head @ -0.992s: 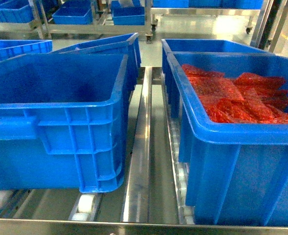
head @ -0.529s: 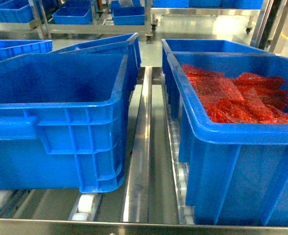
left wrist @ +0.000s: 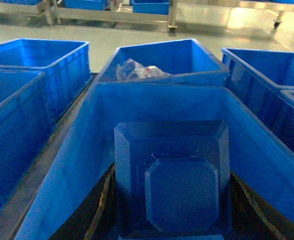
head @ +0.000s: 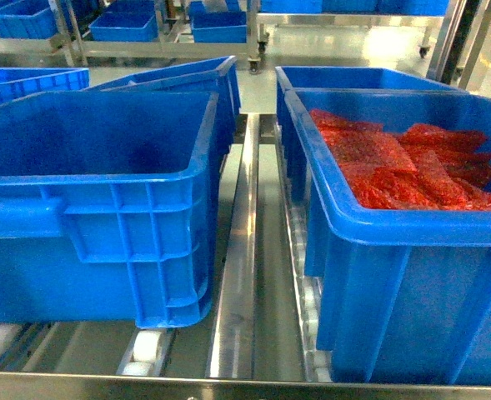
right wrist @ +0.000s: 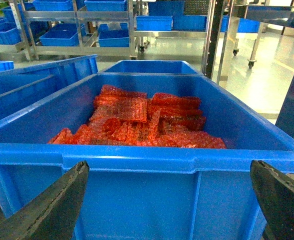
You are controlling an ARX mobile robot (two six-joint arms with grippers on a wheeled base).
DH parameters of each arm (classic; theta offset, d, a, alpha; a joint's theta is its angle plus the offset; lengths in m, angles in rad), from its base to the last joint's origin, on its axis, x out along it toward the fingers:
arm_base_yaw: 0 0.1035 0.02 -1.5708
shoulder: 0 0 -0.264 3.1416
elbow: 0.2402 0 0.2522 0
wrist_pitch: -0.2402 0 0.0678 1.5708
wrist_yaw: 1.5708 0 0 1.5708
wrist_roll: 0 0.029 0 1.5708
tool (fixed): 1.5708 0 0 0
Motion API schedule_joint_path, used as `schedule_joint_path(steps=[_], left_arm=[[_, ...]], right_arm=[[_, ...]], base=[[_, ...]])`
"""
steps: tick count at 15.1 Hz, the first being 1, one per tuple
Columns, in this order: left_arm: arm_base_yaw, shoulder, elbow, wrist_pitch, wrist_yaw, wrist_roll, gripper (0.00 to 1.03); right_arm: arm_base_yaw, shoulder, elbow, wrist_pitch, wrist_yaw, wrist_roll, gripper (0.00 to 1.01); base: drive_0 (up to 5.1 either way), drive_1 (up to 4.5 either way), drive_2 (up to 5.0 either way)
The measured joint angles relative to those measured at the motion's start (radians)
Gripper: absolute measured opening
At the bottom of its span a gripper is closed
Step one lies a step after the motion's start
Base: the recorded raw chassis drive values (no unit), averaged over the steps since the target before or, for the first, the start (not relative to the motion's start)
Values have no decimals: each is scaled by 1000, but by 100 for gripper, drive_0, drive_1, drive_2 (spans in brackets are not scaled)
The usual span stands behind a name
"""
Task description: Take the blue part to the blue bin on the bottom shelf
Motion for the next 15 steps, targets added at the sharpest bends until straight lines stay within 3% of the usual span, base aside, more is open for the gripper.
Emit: schedule_joint_path(steps=[3,9,11,15], left_arm=[[-68,148,115,22,-10,8,45],[-64,279,191,44,-48,5,45],[-66,283,196,61,-56,12,58],[-68,283,199,61,-56,12,94]], right_arm=[[0,0,0,0,0,0,98],[0,0,0,0,0,0,98],[0,0,0,0,0,0,98],[0,0,0,0,0,0,98]], base=[[0,0,0],[0,0,0],[0,0,0],[0,0,0]])
